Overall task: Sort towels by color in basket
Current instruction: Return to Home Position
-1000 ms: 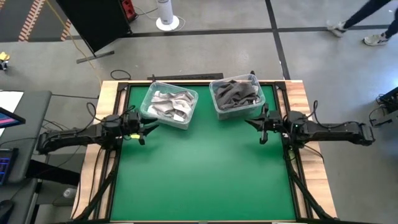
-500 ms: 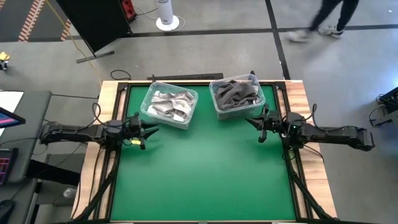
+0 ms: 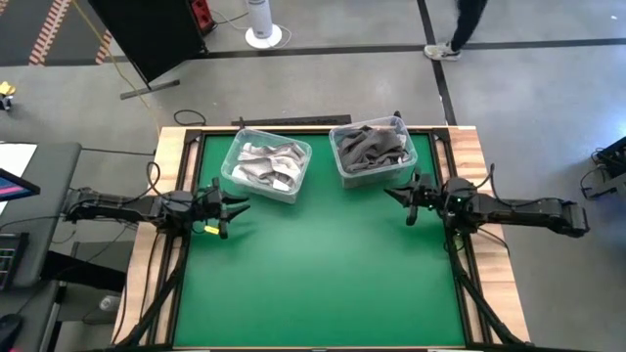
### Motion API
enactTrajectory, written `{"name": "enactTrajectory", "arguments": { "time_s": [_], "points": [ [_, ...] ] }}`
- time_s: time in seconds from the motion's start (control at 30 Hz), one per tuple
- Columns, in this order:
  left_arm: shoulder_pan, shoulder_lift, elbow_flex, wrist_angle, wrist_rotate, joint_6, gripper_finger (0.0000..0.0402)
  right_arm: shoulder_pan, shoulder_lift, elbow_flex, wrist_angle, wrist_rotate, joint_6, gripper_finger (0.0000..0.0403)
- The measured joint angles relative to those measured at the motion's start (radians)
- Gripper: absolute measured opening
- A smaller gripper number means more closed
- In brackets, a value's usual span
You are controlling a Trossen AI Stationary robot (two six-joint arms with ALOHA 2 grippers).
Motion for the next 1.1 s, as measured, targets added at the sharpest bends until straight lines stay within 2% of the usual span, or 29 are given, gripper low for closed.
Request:
{"name": "enactTrajectory", "arguments": {
  "time_s": [0.3,0.47,0.7,1.1],
  "points": [
    [0.0,0.0,-0.001,0.015,-0.069,0.029,0.0095,0.0,0.0,-0.001,-0.199,-0.001,0.029,0.0029],
    [0.0,0.0,-0.004,0.043,-0.072,0.062,0.0095,0.0,0.0,-0.001,-0.303,-0.001,0.029,0.0029],
    [0.0,0.0,-0.004,0.038,-0.071,-0.046,0.0095,0.001,0.0,-0.001,-0.308,-0.006,0.028,0.0029],
    [0.0,0.0,-0.003,0.038,-0.071,-0.006,0.0096,0.001,0.0,-0.001,-0.307,-0.005,0.027,0.003]
  ]
}}
